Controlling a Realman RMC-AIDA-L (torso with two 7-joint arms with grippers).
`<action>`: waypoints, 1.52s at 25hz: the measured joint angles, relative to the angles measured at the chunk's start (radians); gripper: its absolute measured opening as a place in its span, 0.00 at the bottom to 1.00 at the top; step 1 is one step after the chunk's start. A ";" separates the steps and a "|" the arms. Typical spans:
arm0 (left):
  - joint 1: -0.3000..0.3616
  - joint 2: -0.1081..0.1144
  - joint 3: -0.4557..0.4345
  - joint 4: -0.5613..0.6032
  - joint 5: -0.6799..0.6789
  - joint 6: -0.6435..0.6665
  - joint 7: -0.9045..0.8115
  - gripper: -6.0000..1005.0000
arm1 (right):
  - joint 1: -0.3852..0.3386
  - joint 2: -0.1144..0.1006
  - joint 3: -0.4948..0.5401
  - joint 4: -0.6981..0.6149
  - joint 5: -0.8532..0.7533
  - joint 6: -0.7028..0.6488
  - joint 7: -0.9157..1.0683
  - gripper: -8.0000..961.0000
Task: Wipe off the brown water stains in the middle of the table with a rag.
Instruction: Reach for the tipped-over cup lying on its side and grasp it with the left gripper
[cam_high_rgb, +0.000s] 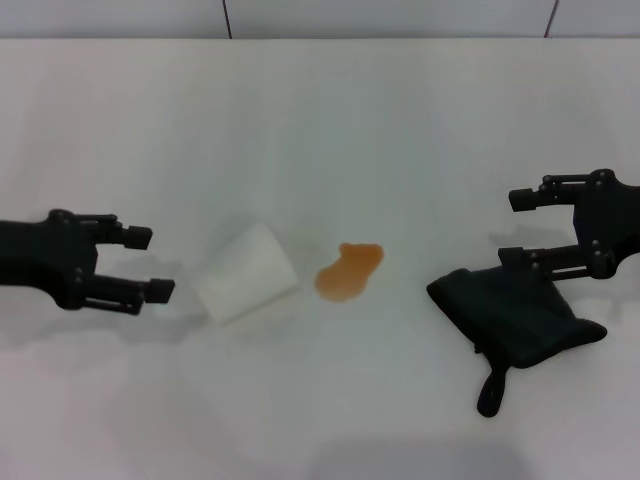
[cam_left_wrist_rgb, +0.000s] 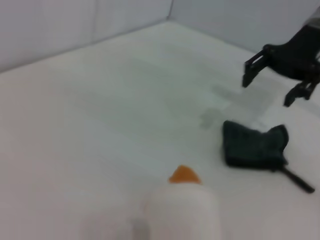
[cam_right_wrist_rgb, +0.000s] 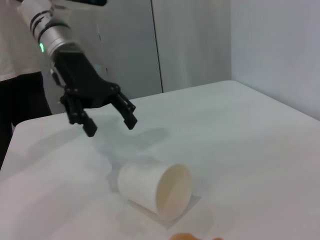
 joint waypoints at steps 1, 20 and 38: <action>-0.027 0.004 0.000 0.042 0.062 0.007 -0.077 0.87 | 0.000 0.000 0.000 0.000 0.000 0.000 -0.002 0.80; -0.323 -0.052 0.002 0.137 0.495 0.066 -0.314 0.88 | 0.012 0.012 -0.003 -0.002 0.000 0.002 -0.015 0.80; -0.375 -0.142 0.101 0.135 0.620 -0.012 -0.358 0.87 | 0.027 0.019 -0.007 -0.003 0.000 0.006 -0.015 0.80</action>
